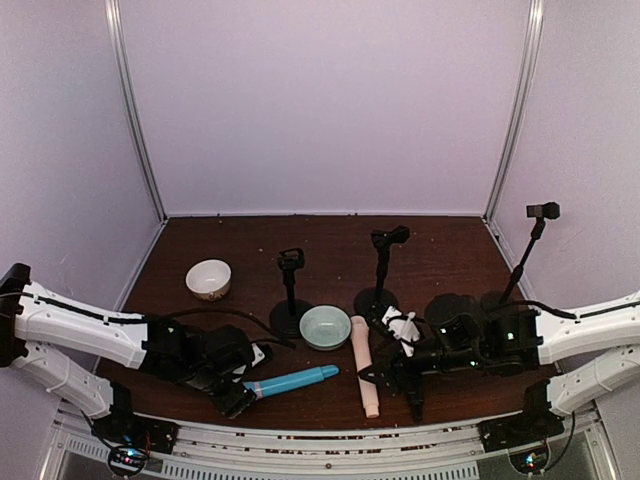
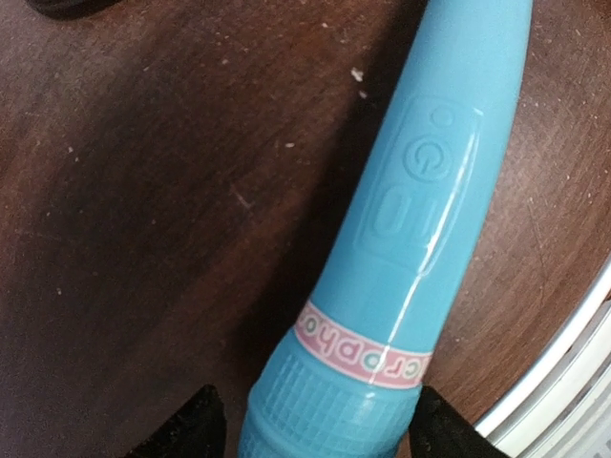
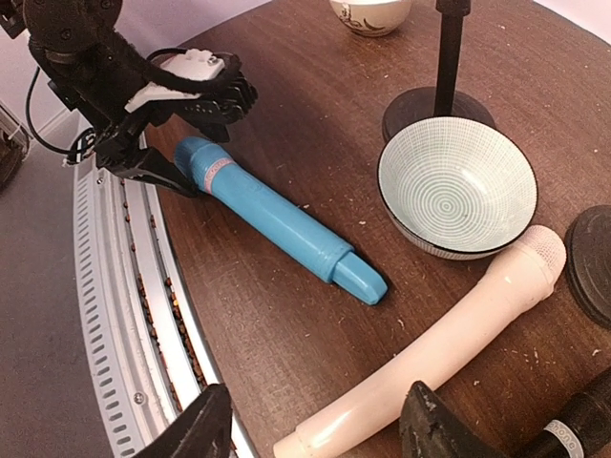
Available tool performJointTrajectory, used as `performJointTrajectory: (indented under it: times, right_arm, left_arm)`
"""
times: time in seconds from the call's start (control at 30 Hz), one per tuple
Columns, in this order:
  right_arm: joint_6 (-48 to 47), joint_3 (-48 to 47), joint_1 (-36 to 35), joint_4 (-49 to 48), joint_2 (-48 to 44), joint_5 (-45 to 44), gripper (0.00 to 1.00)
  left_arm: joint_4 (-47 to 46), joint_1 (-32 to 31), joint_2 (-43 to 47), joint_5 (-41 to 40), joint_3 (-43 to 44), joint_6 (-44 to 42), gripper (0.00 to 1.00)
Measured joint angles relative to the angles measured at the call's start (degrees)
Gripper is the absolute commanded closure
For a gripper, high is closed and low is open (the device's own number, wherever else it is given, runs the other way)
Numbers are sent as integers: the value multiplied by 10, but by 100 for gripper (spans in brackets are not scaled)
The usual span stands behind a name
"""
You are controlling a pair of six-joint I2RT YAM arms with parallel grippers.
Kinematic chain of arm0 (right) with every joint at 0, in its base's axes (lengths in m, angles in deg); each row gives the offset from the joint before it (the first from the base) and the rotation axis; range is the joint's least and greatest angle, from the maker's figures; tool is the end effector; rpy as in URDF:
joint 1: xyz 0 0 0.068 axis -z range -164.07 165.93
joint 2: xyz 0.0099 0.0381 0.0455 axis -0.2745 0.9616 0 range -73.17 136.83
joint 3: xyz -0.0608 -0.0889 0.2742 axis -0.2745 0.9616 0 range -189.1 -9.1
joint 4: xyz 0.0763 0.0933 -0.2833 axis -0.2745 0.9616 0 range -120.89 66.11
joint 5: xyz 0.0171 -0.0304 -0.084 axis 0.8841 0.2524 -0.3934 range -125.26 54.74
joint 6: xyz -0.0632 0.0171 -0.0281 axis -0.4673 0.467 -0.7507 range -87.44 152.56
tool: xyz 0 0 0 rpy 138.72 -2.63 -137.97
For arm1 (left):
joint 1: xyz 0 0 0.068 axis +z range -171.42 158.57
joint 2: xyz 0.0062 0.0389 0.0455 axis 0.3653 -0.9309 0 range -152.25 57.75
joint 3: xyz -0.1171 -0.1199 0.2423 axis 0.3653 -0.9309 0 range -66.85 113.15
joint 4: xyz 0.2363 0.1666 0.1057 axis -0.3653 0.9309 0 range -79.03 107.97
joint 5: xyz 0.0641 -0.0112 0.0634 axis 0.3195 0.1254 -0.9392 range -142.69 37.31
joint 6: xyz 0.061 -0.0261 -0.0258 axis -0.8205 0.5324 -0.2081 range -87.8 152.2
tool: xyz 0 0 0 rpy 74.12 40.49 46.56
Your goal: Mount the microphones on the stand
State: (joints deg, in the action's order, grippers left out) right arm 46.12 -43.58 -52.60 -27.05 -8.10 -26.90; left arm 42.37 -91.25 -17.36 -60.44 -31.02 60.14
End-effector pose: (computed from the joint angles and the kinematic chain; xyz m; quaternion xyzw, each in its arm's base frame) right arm 0.0990 0.2747 0.2006 -0.4374 0.7671 0.3539 0.3082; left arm 0.0957 -0.2372 0.1261 0.3410 0.9226 -0.0823 0.1603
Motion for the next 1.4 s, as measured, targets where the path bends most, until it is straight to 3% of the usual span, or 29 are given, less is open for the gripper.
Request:
performJointTrajectory:
  times: [0.13, 0.43, 0.6, 0.7, 0.77, 1.03, 1.4]
  right_arm:
    - [-1, 0, -3, 1, 0, 4, 40]
    - [-20, 0, -13, 11, -13, 14, 41]
    - [-42, -2, -21, 21, -19, 17, 40]
    - [-64, -10, -42, 32, -18, 5, 22]
    - [-83, -21, -65, 38, -16, -14, 19]
    - [-180, -114, -184, 92, 20, -121, 22]
    - [-267, -208, -240, 174, 130, -226, 31]
  left_arm:
    - [-14, 0, -27, 14, 5, -13, 39]
    - [-29, -2, -46, 56, 14, -26, 63]
    - [-28, -5, -36, 101, 14, -20, 66]
    - [-26, -7, -13, 138, 16, -10, 65]
    - [-16, -7, 6, 164, 28, -5, 65]
    - [32, -7, 16, 288, 123, -2, 68]
    - [102, -7, 15, 385, 167, -20, 71]
